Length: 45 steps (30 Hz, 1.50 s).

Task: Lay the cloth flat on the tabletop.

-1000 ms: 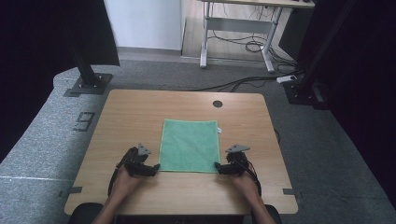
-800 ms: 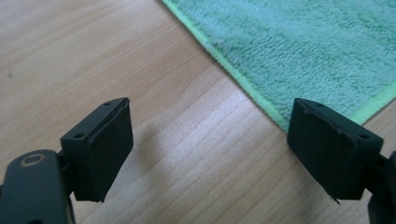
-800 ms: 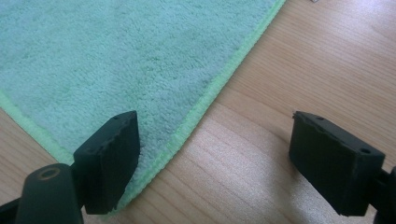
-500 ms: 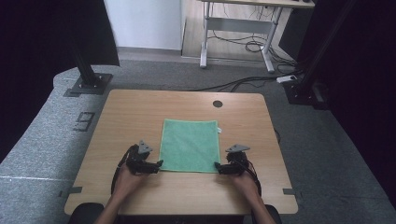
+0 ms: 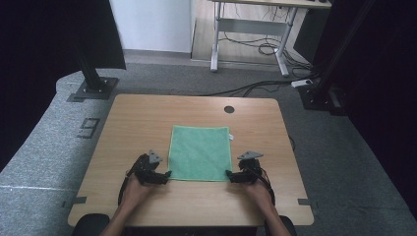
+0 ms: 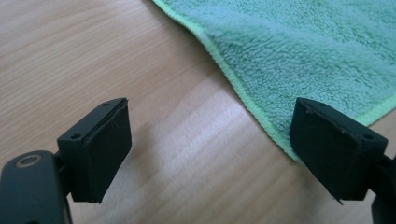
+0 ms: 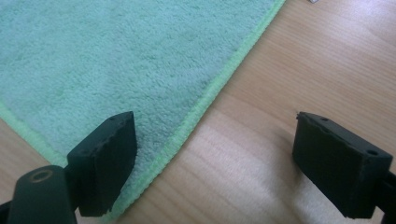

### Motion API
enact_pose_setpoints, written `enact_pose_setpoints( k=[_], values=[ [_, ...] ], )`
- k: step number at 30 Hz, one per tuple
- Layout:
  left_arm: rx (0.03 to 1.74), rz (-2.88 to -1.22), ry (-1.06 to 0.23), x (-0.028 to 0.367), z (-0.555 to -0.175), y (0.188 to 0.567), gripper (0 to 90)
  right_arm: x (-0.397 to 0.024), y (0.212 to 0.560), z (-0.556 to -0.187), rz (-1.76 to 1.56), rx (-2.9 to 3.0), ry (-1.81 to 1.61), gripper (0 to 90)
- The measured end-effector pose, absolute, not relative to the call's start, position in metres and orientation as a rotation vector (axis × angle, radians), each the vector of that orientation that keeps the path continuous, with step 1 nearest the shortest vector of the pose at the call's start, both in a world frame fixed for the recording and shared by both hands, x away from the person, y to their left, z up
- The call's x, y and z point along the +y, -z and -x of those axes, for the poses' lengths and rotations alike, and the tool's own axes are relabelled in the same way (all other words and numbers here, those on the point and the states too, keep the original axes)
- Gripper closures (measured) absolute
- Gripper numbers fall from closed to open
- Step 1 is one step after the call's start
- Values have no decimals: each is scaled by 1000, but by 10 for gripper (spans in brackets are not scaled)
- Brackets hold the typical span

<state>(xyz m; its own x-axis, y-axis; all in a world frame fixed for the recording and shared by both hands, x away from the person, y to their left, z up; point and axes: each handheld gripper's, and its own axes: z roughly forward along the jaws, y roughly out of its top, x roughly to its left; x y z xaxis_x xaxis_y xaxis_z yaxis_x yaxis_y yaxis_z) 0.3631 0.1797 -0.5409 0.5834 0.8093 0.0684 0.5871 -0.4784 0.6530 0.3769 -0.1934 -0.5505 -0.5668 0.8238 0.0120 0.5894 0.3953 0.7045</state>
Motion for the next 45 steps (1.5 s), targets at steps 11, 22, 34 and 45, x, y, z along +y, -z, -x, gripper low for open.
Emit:
enact_pose_setpoints(
  k=[11, 22, 34, 45],
  values=[
    [1146, -2199, -474, 180, -381, 542, 127, -196, 551, -397, -1243, 2304, -961, 134],
    [1095, -2185, -469, 182, -375, 532, 126, -198, 547, -397, -1223, 2326, -961, 162],
    [1038, -2216, -436, 200, -349, 523, 76, -213, 534, -375, -1187, 2360, -975, 110],
    [1080, -2195, -408, 220, -341, 531, 11, -229, 543, -361, -1244, 2320, -942, 0]
  ],
)
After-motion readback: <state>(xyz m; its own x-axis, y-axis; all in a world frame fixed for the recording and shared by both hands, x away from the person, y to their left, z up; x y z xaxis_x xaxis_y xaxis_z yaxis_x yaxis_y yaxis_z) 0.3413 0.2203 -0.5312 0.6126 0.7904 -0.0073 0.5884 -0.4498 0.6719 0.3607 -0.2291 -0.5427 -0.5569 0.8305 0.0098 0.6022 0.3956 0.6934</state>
